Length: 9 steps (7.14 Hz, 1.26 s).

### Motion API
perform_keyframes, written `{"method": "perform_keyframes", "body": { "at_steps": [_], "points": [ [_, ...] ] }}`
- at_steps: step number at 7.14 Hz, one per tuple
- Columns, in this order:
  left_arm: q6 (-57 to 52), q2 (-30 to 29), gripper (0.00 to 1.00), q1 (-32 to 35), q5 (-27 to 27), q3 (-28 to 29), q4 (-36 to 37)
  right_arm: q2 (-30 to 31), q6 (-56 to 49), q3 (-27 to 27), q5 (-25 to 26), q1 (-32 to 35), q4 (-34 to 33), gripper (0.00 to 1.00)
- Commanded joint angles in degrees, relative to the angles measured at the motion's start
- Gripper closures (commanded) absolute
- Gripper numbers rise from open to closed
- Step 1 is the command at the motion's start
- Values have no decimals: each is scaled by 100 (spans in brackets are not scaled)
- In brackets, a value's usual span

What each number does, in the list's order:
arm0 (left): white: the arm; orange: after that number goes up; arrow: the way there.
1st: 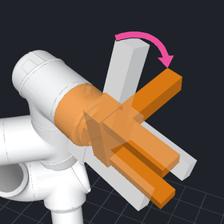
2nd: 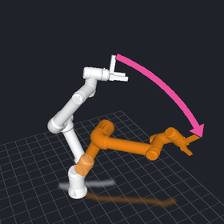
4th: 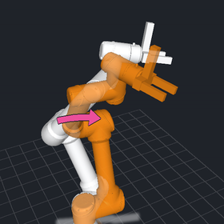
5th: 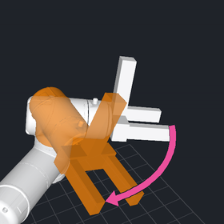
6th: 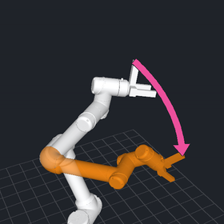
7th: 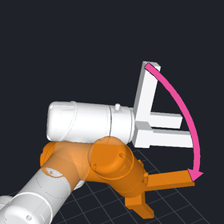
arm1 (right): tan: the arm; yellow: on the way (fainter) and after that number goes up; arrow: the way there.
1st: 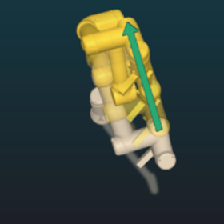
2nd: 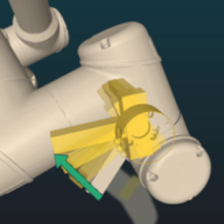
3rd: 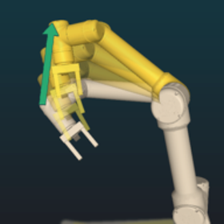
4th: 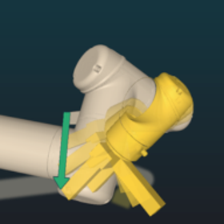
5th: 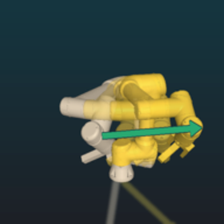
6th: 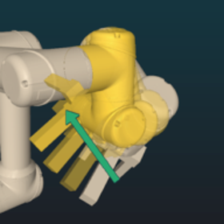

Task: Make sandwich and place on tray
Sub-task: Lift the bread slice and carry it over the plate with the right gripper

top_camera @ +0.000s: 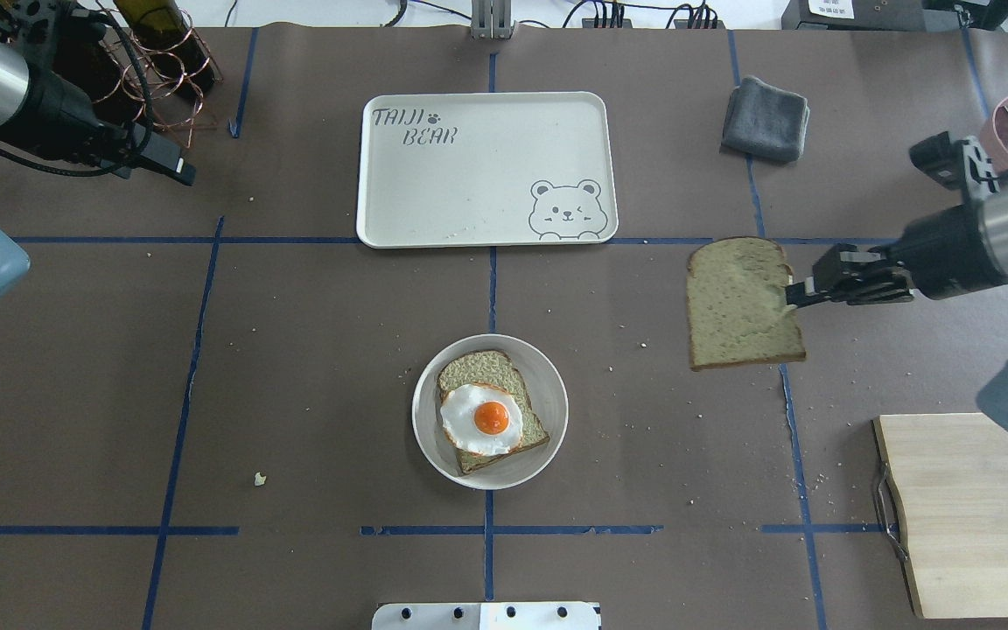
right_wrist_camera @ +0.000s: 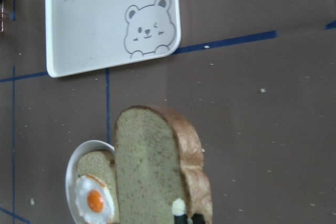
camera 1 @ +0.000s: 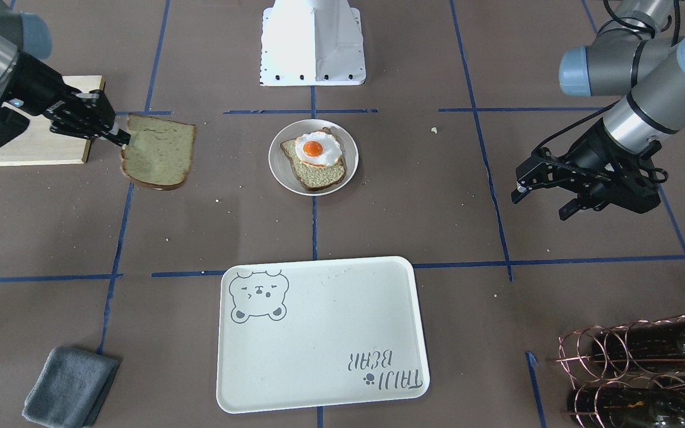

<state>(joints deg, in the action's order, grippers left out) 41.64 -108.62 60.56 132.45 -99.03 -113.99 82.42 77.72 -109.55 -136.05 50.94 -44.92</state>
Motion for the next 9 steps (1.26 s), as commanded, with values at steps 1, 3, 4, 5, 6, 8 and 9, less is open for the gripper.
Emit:
{"method": "perform_keyframes", "body": {
  "at_steps": [1,3,4,5,6,8,9],
  "points": [
    [-33,-1,0,0,0,120,-9,-1032,209,135,924,-1079,-648,100],
    [-7,7,0,0,0,400,-420,-1331,445,266,2199,-2197,-650,100],
    [-7,16,0,0,9,437,-440,-1412,489,345,2449,-2489,-650,100],
    [2,16,0,0,0,437,-440,-1421,499,372,2591,-2718,-659,100],
    [11,16,0,-9,0,437,-440,-1447,499,520,2775,-2851,-659,100],
    [20,25,0,-9,0,437,-440,-1448,490,583,2786,-2818,-659,100],
    [28,16,0,-9,9,437,-440,-1448,481,601,2786,-2739,-667,100]
  ]
}}
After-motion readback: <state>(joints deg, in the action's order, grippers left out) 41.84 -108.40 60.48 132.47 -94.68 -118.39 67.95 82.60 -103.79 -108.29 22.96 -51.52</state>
